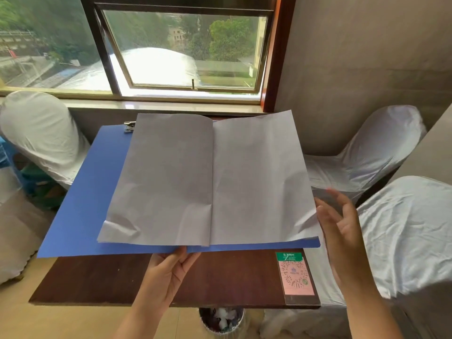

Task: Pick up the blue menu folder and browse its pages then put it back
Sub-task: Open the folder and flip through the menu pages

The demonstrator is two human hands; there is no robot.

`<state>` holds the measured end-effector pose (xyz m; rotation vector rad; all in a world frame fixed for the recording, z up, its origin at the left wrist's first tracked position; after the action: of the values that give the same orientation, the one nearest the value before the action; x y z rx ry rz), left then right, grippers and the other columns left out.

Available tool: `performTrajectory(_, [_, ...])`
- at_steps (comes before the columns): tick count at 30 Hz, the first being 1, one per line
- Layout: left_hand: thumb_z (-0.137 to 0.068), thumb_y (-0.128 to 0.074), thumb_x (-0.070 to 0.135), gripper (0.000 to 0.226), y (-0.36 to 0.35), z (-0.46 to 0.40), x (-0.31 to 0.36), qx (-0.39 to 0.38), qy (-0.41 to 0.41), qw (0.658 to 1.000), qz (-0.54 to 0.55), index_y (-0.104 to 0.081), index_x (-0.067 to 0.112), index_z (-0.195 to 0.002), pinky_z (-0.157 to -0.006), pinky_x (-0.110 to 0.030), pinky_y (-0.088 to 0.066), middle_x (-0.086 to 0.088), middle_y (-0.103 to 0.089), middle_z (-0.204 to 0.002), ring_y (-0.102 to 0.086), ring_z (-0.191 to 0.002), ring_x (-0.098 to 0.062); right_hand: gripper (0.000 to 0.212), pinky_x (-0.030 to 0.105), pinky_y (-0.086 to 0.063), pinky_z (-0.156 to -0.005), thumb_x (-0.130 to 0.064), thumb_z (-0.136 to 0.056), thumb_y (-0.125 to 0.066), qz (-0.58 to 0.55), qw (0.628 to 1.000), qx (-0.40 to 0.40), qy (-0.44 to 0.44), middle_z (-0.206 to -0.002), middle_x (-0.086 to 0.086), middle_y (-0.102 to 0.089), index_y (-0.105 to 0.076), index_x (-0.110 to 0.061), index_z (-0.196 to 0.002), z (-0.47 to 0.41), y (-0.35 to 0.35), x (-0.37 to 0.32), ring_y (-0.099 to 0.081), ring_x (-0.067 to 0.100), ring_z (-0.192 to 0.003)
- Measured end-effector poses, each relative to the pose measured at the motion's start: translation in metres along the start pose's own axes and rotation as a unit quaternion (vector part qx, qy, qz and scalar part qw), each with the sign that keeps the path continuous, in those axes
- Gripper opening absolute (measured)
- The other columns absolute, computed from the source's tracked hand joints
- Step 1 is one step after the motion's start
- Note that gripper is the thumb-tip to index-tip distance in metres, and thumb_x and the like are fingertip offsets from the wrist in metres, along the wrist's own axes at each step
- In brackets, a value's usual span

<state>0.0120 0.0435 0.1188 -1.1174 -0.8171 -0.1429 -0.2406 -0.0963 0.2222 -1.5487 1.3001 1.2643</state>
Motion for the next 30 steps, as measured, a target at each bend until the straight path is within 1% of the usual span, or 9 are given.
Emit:
performTrajectory(3, [-0.075,-0.056,-0.002,0.043,0.000,0.000,-0.001,-0.008,0.002,1.000,0.005,-0.066,0.023,-0.108,-0.067,-0.035,-0.060,-0.008,-0.074,-0.108,-0.069,-0.098,-0.028,0.032,0.037,-0.056,-0.085,-0.038,-0.096,-0.036,-0.332,0.935,-0.017,-0.122,-0.109,-0.003,-0.073,-0.047,-0.044,-0.125,-0.001,-0.013,0.008,-0.066,0.018,-0.106])
performTrajectory(5, [-0.075,-0.056,-0.002,0.041,-0.001,0.000,-0.003,-0.012,0.007,1.000,0.002,-0.067,0.020,-0.108,-0.068,-0.035,-0.060,-0.009,-0.074,-0.106,-0.069,-0.098,-0.029,0.033,0.032,-0.061,-0.072,-0.026,-0.100,-0.029,-0.397,0.905,-0.025,-0.150,-0.101,0.002,-0.076,-0.052,-0.029,-0.123,-0.003,-0.024,0.006,-0.070,0.020,-0.095])
performTrajectory(10, [-0.073,-0.057,-0.002,0.035,-0.005,0.003,-0.008,-0.017,0.021,1.000,-0.014,-0.073,0.017,-0.097,-0.067,-0.034,-0.060,-0.011,-0.075,-0.102,-0.070,-0.095,-0.030,0.024,0.001,-0.043,-0.049,-0.001,-0.096,-0.041,-0.047,0.991,-0.045,-0.118,-0.096,0.008,-0.059,-0.049,-0.004,-0.119,0.000,-0.063,0.011,-0.056,0.013,-0.077])
performTrajectory(12, [-0.072,-0.058,-0.002,0.037,-0.007,0.004,-0.010,-0.011,0.023,1.000,-0.018,-0.067,0.014,-0.104,-0.066,-0.035,-0.060,-0.012,-0.075,-0.101,-0.070,-0.095,-0.031,0.032,-0.004,-0.038,-0.054,-0.005,-0.097,-0.044,0.062,0.992,-0.070,-0.082,-0.108,0.012,-0.058,-0.041,-0.002,-0.128,0.003,-0.082,0.012,-0.058,0.026,-0.095])
performTrajectory(14, [-0.072,-0.057,-0.003,0.041,-0.010,0.006,-0.012,-0.013,0.015,1.000,-0.024,-0.064,0.014,-0.108,-0.066,-0.035,-0.060,-0.012,-0.075,-0.102,-0.070,-0.094,-0.031,0.044,-0.007,-0.033,-0.077,-0.023,-0.098,-0.040,0.083,0.991,-0.101,0.011,-0.135,-0.015,-0.044,-0.030,-0.028,-0.140,0.009,-0.101,0.000,-0.040,0.009,-0.129])
performTrajectory(16, [-0.073,-0.055,-0.005,0.043,-0.013,0.008,-0.012,-0.021,0.007,0.999,-0.032,-0.062,0.016,-0.110,-0.067,-0.034,-0.060,-0.011,-0.075,-0.103,-0.070,-0.095,-0.030,0.053,0.002,-0.020,-0.104,-0.034,-0.095,-0.033,0.081,0.978,-0.155,0.116,-0.142,-0.048,-0.007,-0.008,-0.050,-0.139,0.017,-0.120,-0.012,-0.011,-0.018,-0.133])
performTrajectory(18, [-0.074,-0.054,-0.004,0.045,-0.017,0.010,-0.012,-0.030,0.004,0.999,-0.045,-0.059,0.016,-0.114,-0.068,-0.033,-0.060,-0.011,-0.074,-0.105,-0.070,-0.096,-0.029,0.056,0.025,-0.014,-0.115,-0.040,-0.096,-0.029,0.155,0.952,-0.188,0.186,-0.151,-0.034,0.004,0.004,-0.052,-0.139,0.023,-0.135,-0.013,0.000,-0.009,-0.139])
performTrajectory(26, [-0.089,-0.039,-0.007,0.041,-0.024,0.022,-0.012,-0.044,0.013,0.996,-0.081,-0.042,-0.005,-0.129,-0.057,-0.024,-0.058,-0.011,-0.077,-0.088,-0.073,-0.078,-0.018,0.054,0.043,0.012,-0.117,-0.048,-0.092,-0.015,0.363,0.855,-0.282,0.239,-0.156,-0.013,-0.011,-0.010,-0.037,-0.145,0.045,-0.166,0.002,0.015,0.005,-0.142])
performTrajectory(30, [-0.080,-0.049,0.002,0.049,-0.028,0.027,-0.011,-0.047,0.015,0.994,-0.094,-0.045,0.006,-0.129,-0.058,-0.024,-0.058,-0.011,-0.076,-0.095,-0.073,-0.084,-0.019,0.053,0.046,0.013,-0.112,-0.047,-0.094,-0.018,0.428,0.819,-0.274,0.266,-0.156,-0.004,-0.018,-0.023,-0.030,-0.144,0.051,-0.166,0.007,0.009,0.021,-0.144])
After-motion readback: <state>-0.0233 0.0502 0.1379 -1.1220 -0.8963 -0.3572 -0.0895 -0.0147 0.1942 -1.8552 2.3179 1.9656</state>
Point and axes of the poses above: each hand's wrist, its own z-axis away from the middle knuckle, its own y-axis out of the back of the hand, x = y × z, the point moved 2 cm from there along -z, towards the middle knuckle
